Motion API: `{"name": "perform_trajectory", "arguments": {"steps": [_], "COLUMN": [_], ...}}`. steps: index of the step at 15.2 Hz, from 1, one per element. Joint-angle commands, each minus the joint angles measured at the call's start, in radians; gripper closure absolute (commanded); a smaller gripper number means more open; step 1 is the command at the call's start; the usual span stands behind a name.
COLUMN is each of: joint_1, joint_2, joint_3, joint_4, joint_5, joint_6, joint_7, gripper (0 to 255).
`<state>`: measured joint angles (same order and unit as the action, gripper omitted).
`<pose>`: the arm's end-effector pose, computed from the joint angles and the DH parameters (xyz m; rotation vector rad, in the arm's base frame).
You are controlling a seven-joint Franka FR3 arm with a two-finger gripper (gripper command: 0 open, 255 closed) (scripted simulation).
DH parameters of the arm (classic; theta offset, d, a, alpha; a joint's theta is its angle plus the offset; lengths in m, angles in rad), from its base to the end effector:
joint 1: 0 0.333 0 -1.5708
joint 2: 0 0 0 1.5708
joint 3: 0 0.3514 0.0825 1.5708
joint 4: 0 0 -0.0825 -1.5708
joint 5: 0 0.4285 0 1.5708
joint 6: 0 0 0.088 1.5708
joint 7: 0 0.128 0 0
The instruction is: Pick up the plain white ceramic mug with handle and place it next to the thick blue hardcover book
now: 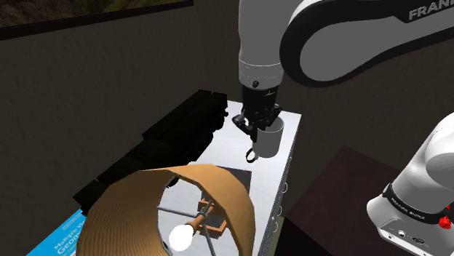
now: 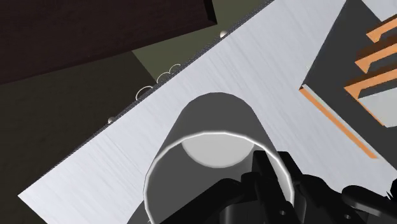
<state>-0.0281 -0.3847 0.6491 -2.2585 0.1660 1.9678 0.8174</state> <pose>0.3823 0.3113 0.4801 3.0676 -0.4515 0.1085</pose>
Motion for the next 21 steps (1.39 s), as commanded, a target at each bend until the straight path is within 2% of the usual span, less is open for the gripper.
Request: {"name": "perform_trajectory", "arguments": {"steps": [1,7,11,14,17,19,21], "joint_1": [-0.001,-0.003,-0.019,-0.024,0.001,0.046,0.118], "joint_2": [-0.003,-0.014,0.125,0.253,0.408,0.522,0.634], "joint_3": [-0.005,-0.019,0.087,0.170,0.239,0.264,0.267], "joint_4": [0.027,0.087,0.214,0.322,0.446,0.539,0.642], "joint_5": [-0.002,-0.003,-0.066,-0.148,-0.267,-0.360,-0.447], "joint_6": [-0.030,-0.100,-0.100,-0.110,-0.138,-0.170,-0.212], "joint_7": [-0.002,-0.007,0.121,0.233,0.361,0.446,0.520], "gripper": [255,255,255,255,255,255,255]}}
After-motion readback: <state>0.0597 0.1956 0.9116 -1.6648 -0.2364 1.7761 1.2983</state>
